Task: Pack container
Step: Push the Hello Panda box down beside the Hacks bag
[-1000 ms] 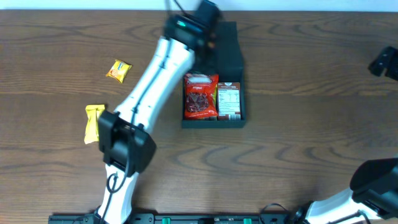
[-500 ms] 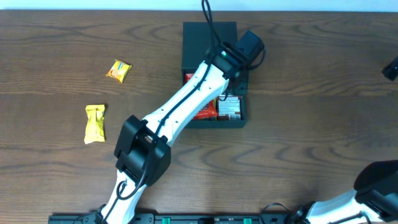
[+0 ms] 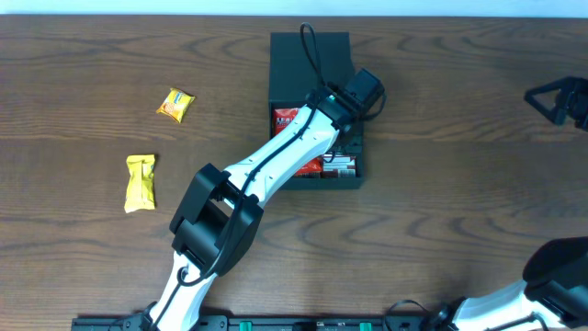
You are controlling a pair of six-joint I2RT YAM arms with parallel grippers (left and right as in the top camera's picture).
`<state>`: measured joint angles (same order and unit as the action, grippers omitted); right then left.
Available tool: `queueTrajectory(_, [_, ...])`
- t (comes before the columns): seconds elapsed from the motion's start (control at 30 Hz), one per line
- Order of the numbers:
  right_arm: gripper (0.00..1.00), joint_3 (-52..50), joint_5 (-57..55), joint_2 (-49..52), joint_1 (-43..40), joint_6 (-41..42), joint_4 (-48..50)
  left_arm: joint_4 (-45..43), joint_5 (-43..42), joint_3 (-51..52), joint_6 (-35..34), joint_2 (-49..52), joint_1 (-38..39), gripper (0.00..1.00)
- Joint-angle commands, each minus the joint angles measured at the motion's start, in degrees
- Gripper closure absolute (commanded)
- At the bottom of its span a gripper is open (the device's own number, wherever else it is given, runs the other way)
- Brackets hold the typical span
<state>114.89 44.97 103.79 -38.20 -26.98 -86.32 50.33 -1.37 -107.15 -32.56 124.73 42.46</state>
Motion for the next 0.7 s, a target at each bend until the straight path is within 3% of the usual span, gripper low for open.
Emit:
queueTrajectory(0.0, [0.01, -0.3, 9.8, 0.5, -0.3, -8.9, -1.3, -1.6, -0.1, 1.2, 0.9, -0.3, 0.1, 0.57])
queueTrajectory(0.27, [0.01, -0.3, 9.7, 0.5, 0.0, -8.9, -1.7, -4.3, -0.2, 4.5, 0.9, -0.3, 0.2, 0.54])
queueTrajectory(0.43, [0.01, -0.3, 9.5, 0.5, 0.0, -8.9, -1.7, -4.7, -2.7, 5.0, 5.8, -0.3, 1.2, 0.53])
queueTrajectory(0.67, [0.01, -0.3, 9.2, 0.5, 0.0, -8.9, -1.6, -2.1, -3.2, 5.0, 6.8, -0.3, 3.1, 0.53])
